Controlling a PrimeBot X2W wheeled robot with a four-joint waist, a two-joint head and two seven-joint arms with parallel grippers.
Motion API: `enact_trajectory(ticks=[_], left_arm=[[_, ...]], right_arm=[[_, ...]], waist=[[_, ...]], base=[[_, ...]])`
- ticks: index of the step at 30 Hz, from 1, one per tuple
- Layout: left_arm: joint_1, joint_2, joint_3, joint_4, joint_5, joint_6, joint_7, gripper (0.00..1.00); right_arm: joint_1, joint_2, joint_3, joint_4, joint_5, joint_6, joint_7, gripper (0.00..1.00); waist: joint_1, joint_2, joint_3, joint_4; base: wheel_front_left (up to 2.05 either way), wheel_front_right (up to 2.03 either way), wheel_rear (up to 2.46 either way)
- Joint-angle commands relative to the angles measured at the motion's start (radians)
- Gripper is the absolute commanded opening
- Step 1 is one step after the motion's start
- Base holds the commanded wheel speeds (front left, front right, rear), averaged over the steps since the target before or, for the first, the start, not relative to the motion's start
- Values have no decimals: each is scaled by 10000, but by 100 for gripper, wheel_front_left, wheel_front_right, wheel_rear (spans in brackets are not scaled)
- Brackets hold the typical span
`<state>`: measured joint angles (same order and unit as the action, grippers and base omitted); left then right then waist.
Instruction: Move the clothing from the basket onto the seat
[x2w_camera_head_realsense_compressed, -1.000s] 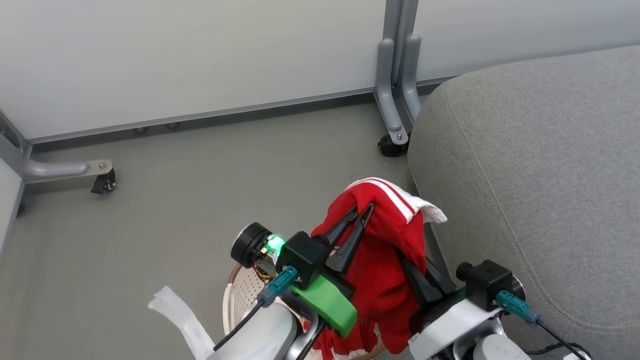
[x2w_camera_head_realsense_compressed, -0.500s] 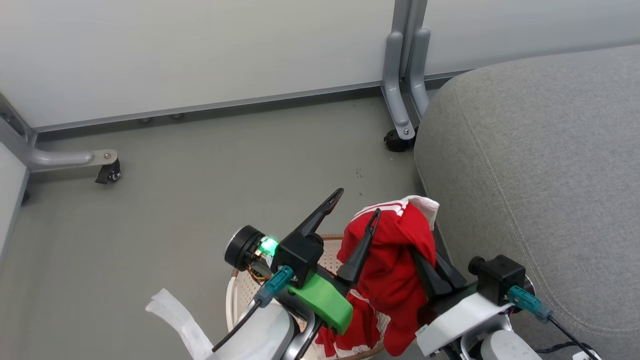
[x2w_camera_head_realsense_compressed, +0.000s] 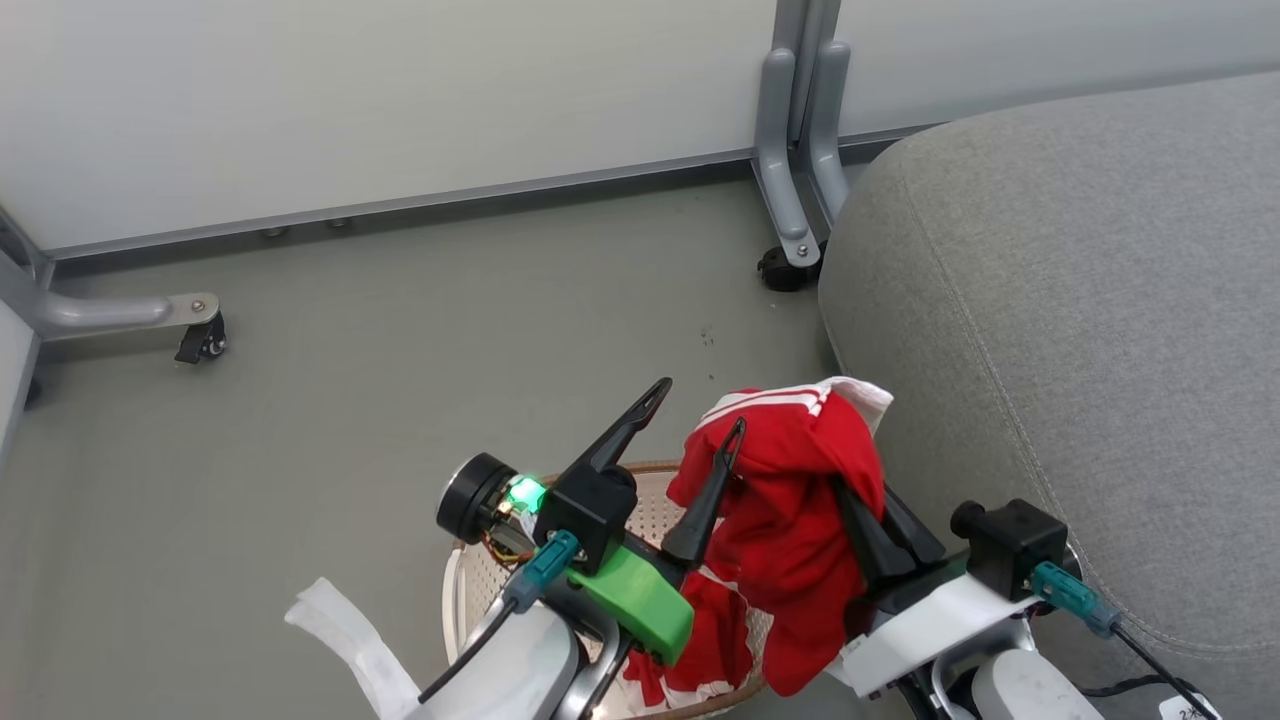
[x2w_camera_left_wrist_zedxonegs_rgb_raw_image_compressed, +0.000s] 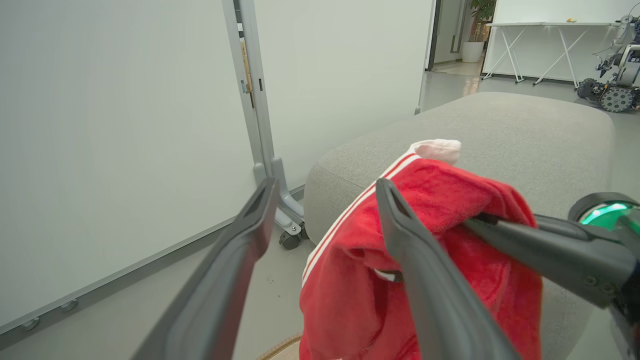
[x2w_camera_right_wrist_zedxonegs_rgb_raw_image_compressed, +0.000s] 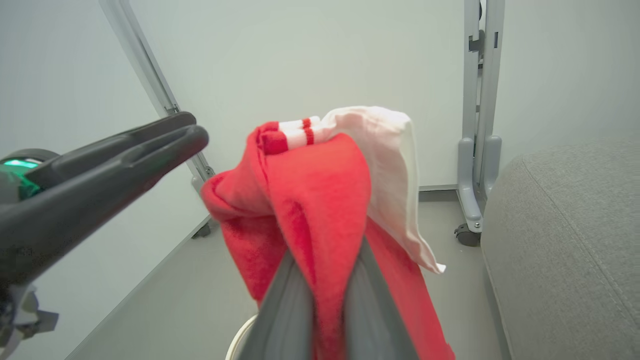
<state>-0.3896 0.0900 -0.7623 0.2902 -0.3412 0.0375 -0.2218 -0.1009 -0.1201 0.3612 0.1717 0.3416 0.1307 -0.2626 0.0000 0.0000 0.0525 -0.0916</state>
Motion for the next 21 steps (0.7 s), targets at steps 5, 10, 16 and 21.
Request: enact_trajectory(ticks=[5, 10, 16, 21], left_arm=[[2, 257, 157, -34, 47, 231, -129, 100], [81, 486, 369, -230, 166, 440, -270, 100], [265, 912, 671, -720, 418, 605, -416, 100], [505, 1288, 1074, -1321, 844, 765, -442, 100]], right_arm=[[-179, 4, -316, -254, -36, 1, -34, 0], [-232, 3, -665, -507, -167, 1, -33, 0], [-155, -11, -1166, -1003, -340, 1, -33, 0], [-2, 24, -1556, -1611, -444, 1, -33, 0]], waist=[[0, 0, 297, -422], [0, 0, 631, -971], [0, 0, 1094, -1834], [0, 0, 1506, -2602]], base=[[0, 0, 0], [0, 0, 0], [0, 0, 0], [0, 0, 0]])
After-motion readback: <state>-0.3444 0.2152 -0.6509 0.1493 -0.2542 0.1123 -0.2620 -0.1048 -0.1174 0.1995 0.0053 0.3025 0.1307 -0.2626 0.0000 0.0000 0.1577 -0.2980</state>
